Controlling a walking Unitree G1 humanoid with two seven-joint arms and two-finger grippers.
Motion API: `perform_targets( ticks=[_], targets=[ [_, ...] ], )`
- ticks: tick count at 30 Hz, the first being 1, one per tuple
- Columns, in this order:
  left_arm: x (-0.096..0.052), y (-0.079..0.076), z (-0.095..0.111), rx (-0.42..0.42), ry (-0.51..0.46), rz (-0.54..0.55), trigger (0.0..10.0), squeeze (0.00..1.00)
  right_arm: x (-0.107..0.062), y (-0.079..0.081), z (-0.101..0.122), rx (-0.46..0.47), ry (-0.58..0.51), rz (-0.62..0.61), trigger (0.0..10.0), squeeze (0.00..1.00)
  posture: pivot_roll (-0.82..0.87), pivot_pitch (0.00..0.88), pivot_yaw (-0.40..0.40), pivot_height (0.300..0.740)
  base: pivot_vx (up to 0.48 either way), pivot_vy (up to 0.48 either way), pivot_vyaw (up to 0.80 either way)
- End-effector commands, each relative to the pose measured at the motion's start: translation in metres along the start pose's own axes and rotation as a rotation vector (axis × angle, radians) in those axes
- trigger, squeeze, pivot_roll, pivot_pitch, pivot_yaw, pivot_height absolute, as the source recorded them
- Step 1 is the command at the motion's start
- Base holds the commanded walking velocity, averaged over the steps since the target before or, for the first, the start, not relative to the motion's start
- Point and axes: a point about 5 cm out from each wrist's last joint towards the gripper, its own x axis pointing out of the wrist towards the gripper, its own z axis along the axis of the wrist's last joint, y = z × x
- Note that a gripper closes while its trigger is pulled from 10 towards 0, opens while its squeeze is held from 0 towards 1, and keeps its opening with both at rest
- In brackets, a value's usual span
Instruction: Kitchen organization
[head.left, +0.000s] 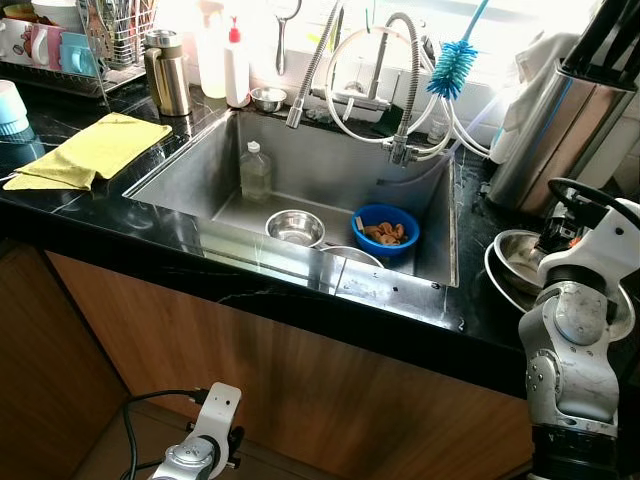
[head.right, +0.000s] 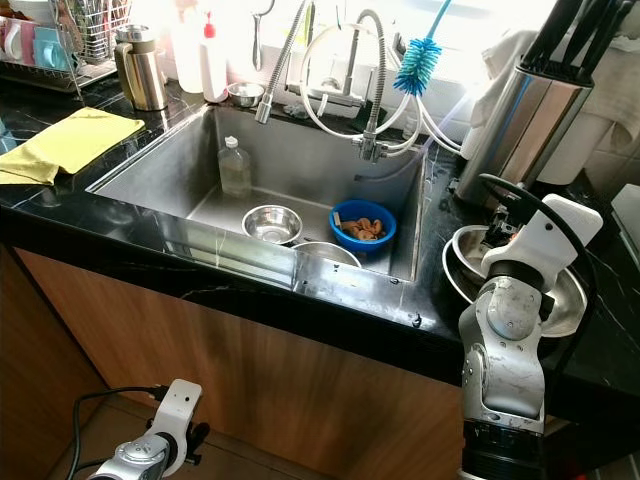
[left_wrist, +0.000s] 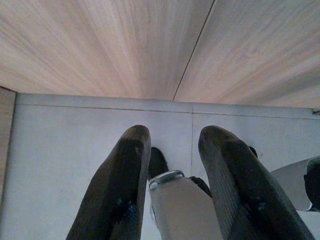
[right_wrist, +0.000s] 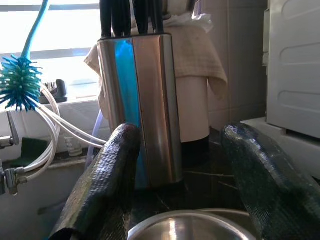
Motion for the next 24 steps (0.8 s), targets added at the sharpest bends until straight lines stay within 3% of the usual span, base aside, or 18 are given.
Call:
perform_targets(
  ticks=[1, 24],
  targets=[
    [0.0003, -0.0021, -0.0007, 0.005, 0.008, -0.008, 10.0, 0.0, -0.001, -0.0025, 0.0059, 0.014, -0.012, -0.016, 10.0, 0.0, 0.21, 0.048, -0.13, 0.711, 0.0, 0.0, 0.0],
    [0.0003, -0.0021, -0.0005, 0.005, 0.008, -0.007, 10.0, 0.0, -0.0004, -0.0052, 0.0056, 0.022, 0.007, -0.038, 10.0, 0.0, 0.21, 0.049, -0.129, 0.711, 0.0, 0.0, 0.0]
  ],
)
